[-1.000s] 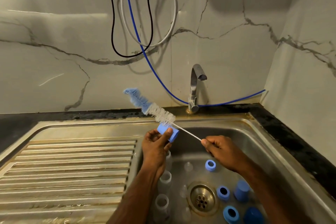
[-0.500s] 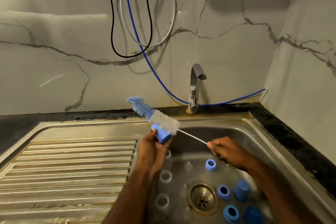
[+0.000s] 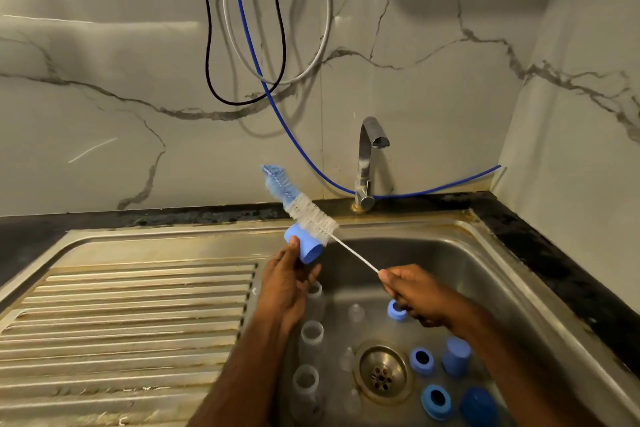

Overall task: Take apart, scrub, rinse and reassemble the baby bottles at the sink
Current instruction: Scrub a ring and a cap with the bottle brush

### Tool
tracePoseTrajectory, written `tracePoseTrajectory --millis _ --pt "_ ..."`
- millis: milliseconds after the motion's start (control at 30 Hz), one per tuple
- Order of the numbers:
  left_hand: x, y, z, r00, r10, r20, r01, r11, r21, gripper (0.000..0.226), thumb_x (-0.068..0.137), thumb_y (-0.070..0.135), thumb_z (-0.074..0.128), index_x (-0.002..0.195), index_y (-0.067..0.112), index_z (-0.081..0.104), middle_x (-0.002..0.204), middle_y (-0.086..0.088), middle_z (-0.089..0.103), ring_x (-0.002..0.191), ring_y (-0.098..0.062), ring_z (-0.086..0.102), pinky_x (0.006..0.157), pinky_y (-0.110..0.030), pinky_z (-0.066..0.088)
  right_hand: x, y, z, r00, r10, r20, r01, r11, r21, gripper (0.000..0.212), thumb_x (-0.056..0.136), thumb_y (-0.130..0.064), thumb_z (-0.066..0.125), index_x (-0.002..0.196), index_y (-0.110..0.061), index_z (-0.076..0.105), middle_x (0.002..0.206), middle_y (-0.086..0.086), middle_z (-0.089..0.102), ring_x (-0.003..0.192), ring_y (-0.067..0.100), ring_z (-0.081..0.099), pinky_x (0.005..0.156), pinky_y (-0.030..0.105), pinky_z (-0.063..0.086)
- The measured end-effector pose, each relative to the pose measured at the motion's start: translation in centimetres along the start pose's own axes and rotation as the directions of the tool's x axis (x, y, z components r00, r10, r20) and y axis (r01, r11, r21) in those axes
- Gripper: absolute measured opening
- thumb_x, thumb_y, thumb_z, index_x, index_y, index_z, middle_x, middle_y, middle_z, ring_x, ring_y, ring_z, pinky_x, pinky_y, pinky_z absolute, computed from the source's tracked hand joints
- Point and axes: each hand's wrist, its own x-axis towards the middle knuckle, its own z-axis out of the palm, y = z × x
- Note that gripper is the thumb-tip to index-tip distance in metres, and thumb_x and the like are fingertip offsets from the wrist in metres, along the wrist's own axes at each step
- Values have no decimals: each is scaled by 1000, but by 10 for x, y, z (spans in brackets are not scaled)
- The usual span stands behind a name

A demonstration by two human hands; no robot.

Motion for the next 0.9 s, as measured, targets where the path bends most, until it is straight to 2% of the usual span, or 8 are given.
tracePoseTrajectory --millis 133,300,500,600,667,733,833,900 --pt "-2 -8 6 994 -63 92 64 998 -11 31 103 29 53 126 9 61 127 -21 66 124 -33 61 97 -49 53 6 -7 11 993 -82 -88 84 996 11 40 107 -34 42 72 -16 51 55 -2 38 39 5 29 41 20 25" --pt "8 5 -6 987 -80 140 99 986 -135 41 106 31 45 139 8 53 127 -17 69 123 -29 62 103 -51 48 -10 -2 -18 999 26 33 -26 1000 -9 40 106 -42 40 76 -18 52 54 -4 36 42 9 25 39 20 19" --pt "-2 -1 4 979 -93 181 104 993 -53 36 108 32 39 134 15 56 129 -15 69 122 -28 63 105 -55 46 3 -10 6 999 -30 -16 31 999 27 39 106 -43 38 80 -18 54 58 -2 37 45 9 26 41 23 19" --pt "3 7 -5 985 -61 164 85 987 -139 40 107 35 41 138 16 55 126 -12 71 116 -25 66 97 -53 49 -3 -3 -18 992 23 121 -27 999 26 42 105 -47 39 75 -22 54 57 -2 35 47 12 23 45 29 15" --pt "5 8 -7 981 -64 185 92 984 -150 42 106 36 40 141 16 53 128 -11 70 115 -26 67 94 -52 50 -6 2 -24 987 50 153 -53 998 20 44 105 -48 39 72 -24 55 57 -2 35 47 13 22 47 30 14" --pt "-1 4 -1 969 -83 231 111 987 -115 39 107 33 39 138 16 55 129 -12 69 114 -25 67 98 -55 49 -3 -2 -10 995 29 91 -33 998 46 42 106 -45 39 74 -22 54 55 -4 36 44 10 24 41 25 17" --pt "-11 2 6 953 -97 286 125 989 -81 37 107 31 36 133 14 56 129 -15 69 114 -28 68 103 -57 45 6 -10 11 994 -48 -94 52 998 42 40 107 -39 40 76 -17 53 54 -4 37 39 5 28 38 19 23" --pt "-11 7 3 954 -76 290 107 990 -93 36 106 28 37 133 13 56 128 -17 69 110 -27 70 102 -55 46 5 -9 4 998 -49 -36 51 998 47 40 107 -40 40 77 -17 53 55 -3 36 40 6 27 38 19 22"
